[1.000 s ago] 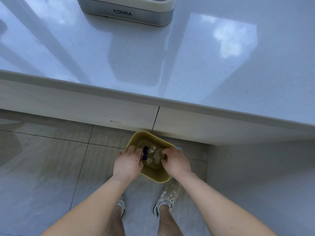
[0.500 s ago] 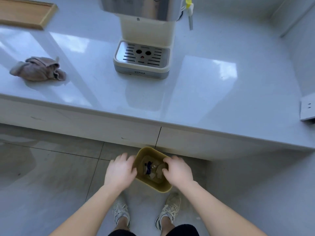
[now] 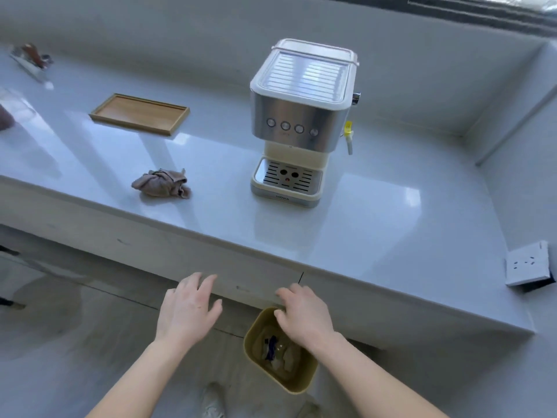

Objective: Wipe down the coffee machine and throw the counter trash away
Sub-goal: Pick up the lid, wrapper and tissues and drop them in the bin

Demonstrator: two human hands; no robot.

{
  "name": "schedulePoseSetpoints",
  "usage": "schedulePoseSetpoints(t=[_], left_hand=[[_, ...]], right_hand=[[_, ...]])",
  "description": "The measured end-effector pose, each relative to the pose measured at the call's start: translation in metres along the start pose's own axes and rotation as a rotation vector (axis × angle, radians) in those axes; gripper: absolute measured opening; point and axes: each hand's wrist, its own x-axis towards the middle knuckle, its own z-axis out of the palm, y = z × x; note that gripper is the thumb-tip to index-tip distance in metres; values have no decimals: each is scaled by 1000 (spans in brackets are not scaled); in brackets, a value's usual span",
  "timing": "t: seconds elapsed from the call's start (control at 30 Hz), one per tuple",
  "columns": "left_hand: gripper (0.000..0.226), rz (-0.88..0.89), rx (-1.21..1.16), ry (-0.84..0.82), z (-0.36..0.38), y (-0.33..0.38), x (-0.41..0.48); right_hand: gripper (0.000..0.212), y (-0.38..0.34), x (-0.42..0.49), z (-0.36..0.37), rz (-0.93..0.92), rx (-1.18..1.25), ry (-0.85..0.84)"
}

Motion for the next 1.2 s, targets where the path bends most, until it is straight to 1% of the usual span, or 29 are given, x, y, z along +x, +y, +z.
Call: schedulePoseSetpoints(t=[0.23, 0.43, 0.6, 0.87, 1.0, 1.2], left_hand=[[55, -20, 5, 116, -55, -13, 7], [55, -43, 12, 218, -91, -40, 17], [57, -46, -5, 240, -112, -78, 28], [57, 4, -3, 238, -140, -140, 47], [59, 13, 11, 216, -146, -158, 55], [57, 13, 1, 186, -149, -173, 79]], right_hand=[[33, -39, 21, -35, -121, -80, 54], [33, -77, 49, -61, -204, -125, 126], [36, -119, 72, -69, -179, -143, 149], [39, -195, 105, -71, -75, -113, 117], [42, -217, 123, -71, -75, -124, 104], [42, -233, 155, -70, -84, -130, 111]])
